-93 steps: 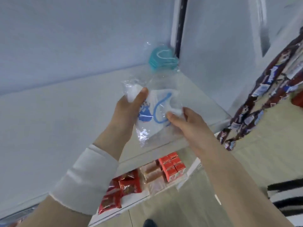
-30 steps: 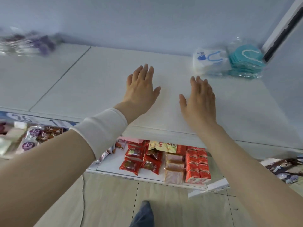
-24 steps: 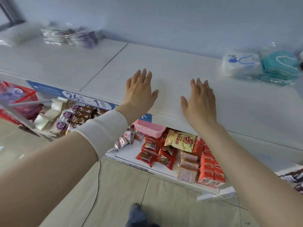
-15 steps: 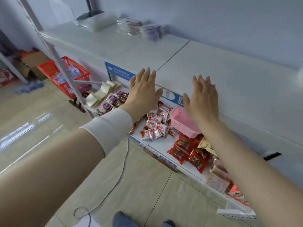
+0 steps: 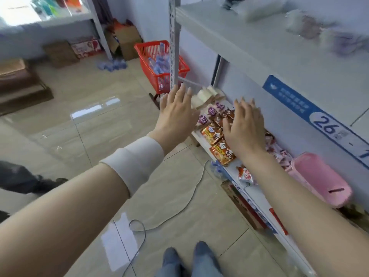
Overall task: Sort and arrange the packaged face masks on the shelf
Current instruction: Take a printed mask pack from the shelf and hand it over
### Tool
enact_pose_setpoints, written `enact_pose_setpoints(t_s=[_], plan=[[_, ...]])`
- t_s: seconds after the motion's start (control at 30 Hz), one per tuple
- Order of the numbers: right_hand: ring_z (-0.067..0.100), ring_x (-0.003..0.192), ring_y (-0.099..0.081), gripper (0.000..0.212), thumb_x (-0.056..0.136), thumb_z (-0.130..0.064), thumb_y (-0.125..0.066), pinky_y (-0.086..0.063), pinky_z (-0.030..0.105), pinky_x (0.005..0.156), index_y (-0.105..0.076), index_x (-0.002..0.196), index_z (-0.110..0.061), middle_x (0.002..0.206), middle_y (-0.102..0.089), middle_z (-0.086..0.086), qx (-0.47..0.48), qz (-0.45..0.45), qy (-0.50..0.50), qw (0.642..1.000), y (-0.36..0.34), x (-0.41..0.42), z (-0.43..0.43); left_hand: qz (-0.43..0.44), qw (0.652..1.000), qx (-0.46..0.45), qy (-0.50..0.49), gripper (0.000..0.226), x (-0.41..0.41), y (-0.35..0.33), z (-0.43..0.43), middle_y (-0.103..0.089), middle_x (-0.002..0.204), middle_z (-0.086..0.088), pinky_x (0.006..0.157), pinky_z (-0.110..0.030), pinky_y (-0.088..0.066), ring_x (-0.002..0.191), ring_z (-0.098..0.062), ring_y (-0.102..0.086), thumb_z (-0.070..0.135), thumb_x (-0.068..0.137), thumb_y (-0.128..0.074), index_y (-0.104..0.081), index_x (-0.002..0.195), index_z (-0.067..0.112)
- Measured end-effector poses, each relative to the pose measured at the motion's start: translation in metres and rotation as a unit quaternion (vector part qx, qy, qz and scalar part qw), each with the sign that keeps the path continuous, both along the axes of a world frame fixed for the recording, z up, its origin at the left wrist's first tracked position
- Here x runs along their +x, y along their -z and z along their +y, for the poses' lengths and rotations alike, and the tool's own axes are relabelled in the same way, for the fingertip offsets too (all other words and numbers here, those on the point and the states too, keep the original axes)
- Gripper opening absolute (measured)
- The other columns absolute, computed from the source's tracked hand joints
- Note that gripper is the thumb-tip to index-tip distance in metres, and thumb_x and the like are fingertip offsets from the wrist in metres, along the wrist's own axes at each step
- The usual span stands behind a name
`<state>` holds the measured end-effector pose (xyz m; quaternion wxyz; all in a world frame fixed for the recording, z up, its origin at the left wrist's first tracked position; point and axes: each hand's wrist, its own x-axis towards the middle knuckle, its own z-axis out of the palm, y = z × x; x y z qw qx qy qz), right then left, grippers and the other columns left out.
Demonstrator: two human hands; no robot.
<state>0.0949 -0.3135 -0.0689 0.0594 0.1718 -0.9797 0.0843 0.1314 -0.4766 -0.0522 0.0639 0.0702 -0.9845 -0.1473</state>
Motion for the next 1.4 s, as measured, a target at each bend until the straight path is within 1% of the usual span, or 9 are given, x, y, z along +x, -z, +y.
enact_pose_setpoints(t_s=[0.3,0.6,0.8,1.0,1.1,1.2,1.23,1.33,1.4], plan=[[0.028,0.145,-0.002,0.059,0.098,-0.032,-0.035,-0.001,0.04,0.117,-0.015,0.148,-0.008,0.156,-0.013,0.012,-0.033,0.023,-0.058,0.998,-0.013,-0.102,-0.088,0.044,0.997,-0.03,-0.049,0.062,-0.089,-0.015,-0.088,-0.01,0.158,-0.008,0.115,-0.038,0.0,0.146,-0.023,-0.003,0.037,0.099,-0.038,-0.015,0.15,0.011],[0.026,0.145,-0.001,0.057,0.099,-0.032,-0.033,-0.002,0.038,0.118,-0.015,0.148,-0.01,0.157,-0.011,0.01,-0.052,0.066,0.01,0.996,-0.058,-0.217,-0.089,0.086,0.996,-0.03,0.026,0.062,-0.228,-0.061,-0.087,-0.007,0.159,-0.006,0.117,-0.04,0.0,0.147,-0.021,0.0,0.038,0.099,-0.038,-0.014,0.15,0.012],[0.027,0.145,-0.002,0.057,0.099,-0.032,-0.033,-0.002,0.038,0.117,-0.015,0.148,-0.01,0.157,-0.011,0.009,-0.038,0.078,0.121,0.989,-0.063,-0.278,-0.059,0.08,0.986,-0.026,0.142,0.061,-0.322,-0.07,-0.058,-0.004,0.159,-0.007,0.117,-0.039,0.001,0.147,-0.021,0.002,0.038,0.1,-0.035,-0.012,0.15,0.012],[0.029,0.145,-0.008,0.057,0.098,-0.03,-0.037,-0.005,0.04,0.118,-0.02,0.147,-0.007,0.155,-0.017,0.012,-0.026,0.088,0.268,0.959,-0.061,-0.309,-0.017,0.085,0.963,-0.021,0.255,0.06,-0.396,-0.071,-0.023,-0.002,0.16,-0.004,0.117,-0.037,0.001,0.147,-0.021,0.003,0.039,0.1,-0.032,-0.011,0.15,0.014],[0.037,0.14,-0.022,0.055,0.094,-0.025,-0.049,-0.018,0.047,0.115,-0.033,0.141,0.0,0.148,-0.032,0.02,-0.018,0.1,0.333,0.938,-0.057,-0.312,0.01,0.082,0.945,-0.022,0.316,0.06,-0.418,-0.069,0.012,-0.001,0.16,-0.005,0.116,-0.036,0.002,0.147,-0.021,0.004,0.04,0.1,-0.032,-0.01,0.15,0.013],[0.049,0.122,-0.046,0.053,0.08,-0.015,-0.068,-0.037,0.057,0.1,-0.05,0.125,0.008,0.129,-0.051,0.03,-0.023,0.119,0.384,0.915,-0.054,-0.317,0.043,0.078,0.92,-0.024,0.383,0.061,-0.43,-0.067,0.057,-0.001,0.16,-0.005,0.116,-0.035,0.002,0.147,-0.02,0.004,0.039,0.1,-0.032,-0.01,0.15,0.013],[0.049,0.122,-0.045,0.053,0.081,-0.015,-0.068,-0.037,0.057,0.101,-0.05,0.125,0.008,0.129,-0.051,0.03,-0.018,0.118,0.399,0.909,-0.056,-0.319,0.054,0.081,0.911,-0.03,0.404,0.061,-0.433,-0.066,0.072,-0.001,0.159,-0.006,0.115,-0.035,0.001,0.147,-0.02,0.004,0.039,0.1,-0.032,-0.01,0.15,0.012],[0.041,0.138,-0.026,0.053,0.093,-0.021,-0.052,-0.02,0.049,0.112,-0.038,0.137,0.004,0.145,-0.035,0.024,-0.01,0.111,0.431,0.895,-0.062,-0.32,0.085,0.084,0.889,-0.046,0.448,0.061,-0.441,-0.064,0.111,0.0,0.159,-0.006,0.114,-0.034,0.003,0.147,-0.019,0.004,0.039,0.1,-0.034,-0.011,0.15,0.011],[0.037,0.139,-0.025,0.053,0.095,-0.025,-0.046,-0.021,0.045,0.112,-0.034,0.14,0.001,0.147,-0.033,0.021,-0.02,0.119,0.45,0.885,-0.064,-0.322,0.109,0.084,0.88,-0.056,0.465,0.062,-0.447,-0.061,0.136,-0.001,0.159,-0.007,0.114,-0.034,0.002,0.147,-0.02,0.004,0.038,0.099,-0.034,-0.011,0.149,0.011]])
